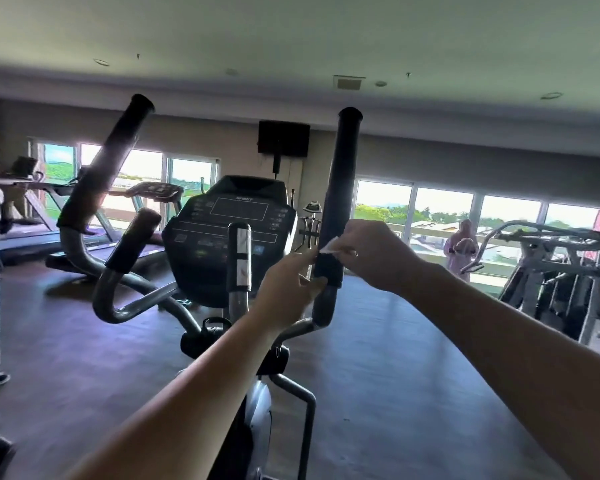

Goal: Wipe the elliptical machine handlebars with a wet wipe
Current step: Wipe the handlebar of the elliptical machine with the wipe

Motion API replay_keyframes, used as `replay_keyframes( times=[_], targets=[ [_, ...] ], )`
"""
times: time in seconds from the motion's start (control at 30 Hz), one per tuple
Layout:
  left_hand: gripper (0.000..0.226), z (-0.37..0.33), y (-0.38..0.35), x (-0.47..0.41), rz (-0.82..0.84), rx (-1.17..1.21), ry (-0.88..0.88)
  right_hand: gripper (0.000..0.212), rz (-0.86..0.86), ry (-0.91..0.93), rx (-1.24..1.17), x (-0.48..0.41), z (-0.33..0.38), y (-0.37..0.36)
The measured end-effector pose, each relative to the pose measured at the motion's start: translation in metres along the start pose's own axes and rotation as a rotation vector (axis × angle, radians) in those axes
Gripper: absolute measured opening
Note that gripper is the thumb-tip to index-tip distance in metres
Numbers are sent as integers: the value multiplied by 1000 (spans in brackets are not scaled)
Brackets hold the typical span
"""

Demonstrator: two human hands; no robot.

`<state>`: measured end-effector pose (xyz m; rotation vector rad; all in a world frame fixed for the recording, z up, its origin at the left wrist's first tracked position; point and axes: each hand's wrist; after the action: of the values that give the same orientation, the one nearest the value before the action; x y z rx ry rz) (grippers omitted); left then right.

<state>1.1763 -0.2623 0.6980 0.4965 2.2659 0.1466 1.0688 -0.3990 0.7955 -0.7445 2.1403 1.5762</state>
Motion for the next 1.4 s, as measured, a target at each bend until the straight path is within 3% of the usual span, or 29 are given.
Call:
replay_keyframes(
  times=[0.17, 0.43, 0.6, 0.7, 0.87, 1.03, 1.2, 1.3, 1.37, 1.4],
  targets=[
    [59, -5, -3, 3, -28, -27, 20, 18, -330, -239, -252, -20, -29, 7],
    [61, -8, -13, 19, -47, -152, 12, 22, -221, -20, -362, 35, -18, -44],
    [59, -10, -20, 21, -101, -173, 44, 20, -368, -158, -373, -1, -43, -30],
    [54, -8, -23, 22, -137, -153, 64, 20, -396, -131, -375, 3, -32, -36],
    [48, -4, -22, 24, -153, -75, 103, 16, -248, 50, -374, 41, -12, -53],
    [56, 2, -16, 21, -103, -10, 125, 19, -358, 24, -259, -1, -16, -16],
    [53, 11, -10, 18, -47, 28, 131, 21, -252, -28, -60, -20, 4, -21],
    [56, 19, -8, 21, 38, 6, 157, 24, -118, 71, 89, -4, 17, -27],
    [58, 23, -6, 23, 70, 12, 162, 13, 13, 204, 200, 1, 26, -19],
    [57, 24, -5, 24, 78, 25, 164, 8, -4, 270, 302, -1, 25, -16]
  ],
)
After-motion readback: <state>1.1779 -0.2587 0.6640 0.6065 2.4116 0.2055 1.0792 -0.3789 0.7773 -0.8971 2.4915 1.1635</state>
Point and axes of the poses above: each hand's wrist, its own x-axis away from the middle knuckle, its own y-axis out of the back of the hand, z = x × y, and after that the axes turned 8 degrees about x, right-handed
